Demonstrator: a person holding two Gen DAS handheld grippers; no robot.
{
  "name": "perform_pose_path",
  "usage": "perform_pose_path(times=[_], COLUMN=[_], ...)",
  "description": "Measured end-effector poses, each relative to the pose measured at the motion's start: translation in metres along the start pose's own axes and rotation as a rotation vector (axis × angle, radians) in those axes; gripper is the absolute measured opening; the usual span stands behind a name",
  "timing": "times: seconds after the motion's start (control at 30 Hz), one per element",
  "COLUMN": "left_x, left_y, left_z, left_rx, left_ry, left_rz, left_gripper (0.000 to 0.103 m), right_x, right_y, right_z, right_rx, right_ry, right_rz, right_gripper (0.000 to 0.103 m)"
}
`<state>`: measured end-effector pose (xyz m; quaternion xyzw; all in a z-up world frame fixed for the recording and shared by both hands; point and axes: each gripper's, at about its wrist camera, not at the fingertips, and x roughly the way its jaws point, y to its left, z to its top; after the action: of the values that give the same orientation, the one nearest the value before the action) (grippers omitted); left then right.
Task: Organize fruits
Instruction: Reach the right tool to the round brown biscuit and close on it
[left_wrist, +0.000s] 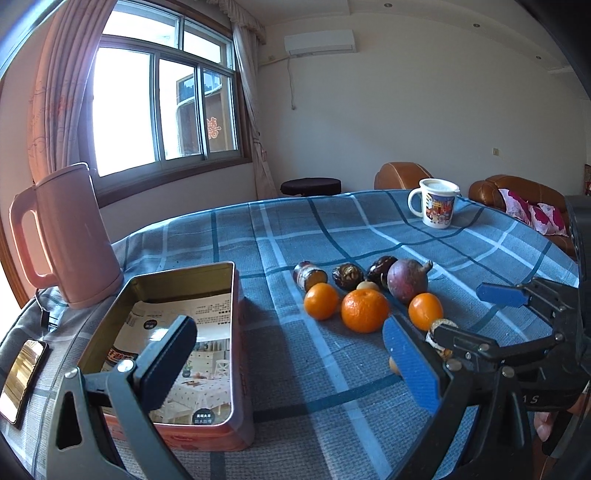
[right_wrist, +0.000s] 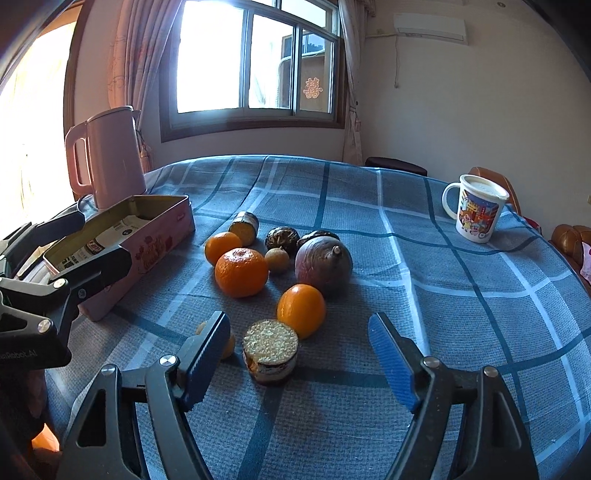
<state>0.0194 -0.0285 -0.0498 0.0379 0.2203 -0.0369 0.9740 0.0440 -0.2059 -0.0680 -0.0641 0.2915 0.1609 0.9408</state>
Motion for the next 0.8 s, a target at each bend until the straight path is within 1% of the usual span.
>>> perform_pose_path(times=[0.07,0.13,0.17,0.27,0.33,0.37,0.43,0.5,0.6,0.73,0.8], left_x=[0.002,0.006,0.007,0.01,0.012,0.014,0.017,0.019,0.024,0.033,0.039], left_y=[0.001,0.002,0.002,0.0,-0.003,-0.004,-0.007,-0.011,-0.018,-0.031,-0.038], left_z=[-0.001,-0.001,-0.002,-0.003,-0.003,-0.003,-0.003,-0.003,-0.004,-0.003,-0.003], left_rx=[-0.006,-0.011,-0.012,-0.006,0.001,0.006,0.017,0.026,0.045,0.066,0.08], left_ry=[0.011,0.027,0.033,0.047,0.057,0.067,0.085,0.099,0.124,0.172,0.206], left_rz=[-0.007,-0.019,-0.023,-0.034,-0.046,-0.054,-0.067,-0.086,-0.115,-0.172,-0.191], left_gripper=[0.103,0.103,0.103,0.102,0.102,0.101,0.098,0.091,0.084,0.084,0.084], right_x=[0.006,0.012,0.016,0.025,0.028,0.028,0.027,0.021,0.01,0.002,0.002], right_y=[-0.001,-0.003,-0.004,-0.002,0.001,0.001,0.002,-0.001,-0.009,-0.02,-0.025], right_z=[-0.001,-0.001,-0.001,-0.002,-0.002,-0.003,-0.003,-0.003,-0.003,-0.001,0.0], right_rx=[0.003,0.014,0.02,0.011,-0.007,-0.012,-0.019,-0.001,0.041,0.109,0.139], right_ry=[0.036,0.072,0.089,0.147,0.168,0.169,0.162,0.124,0.055,-0.001,-0.012], right_rz=[0.017,0.041,0.058,0.089,0.097,0.106,0.118,0.096,0.082,0.053,0.048], right_gripper=[0.075,0.061,0.058,0.056,0.048,0.042,0.036,0.036,0.036,0.036,0.036])
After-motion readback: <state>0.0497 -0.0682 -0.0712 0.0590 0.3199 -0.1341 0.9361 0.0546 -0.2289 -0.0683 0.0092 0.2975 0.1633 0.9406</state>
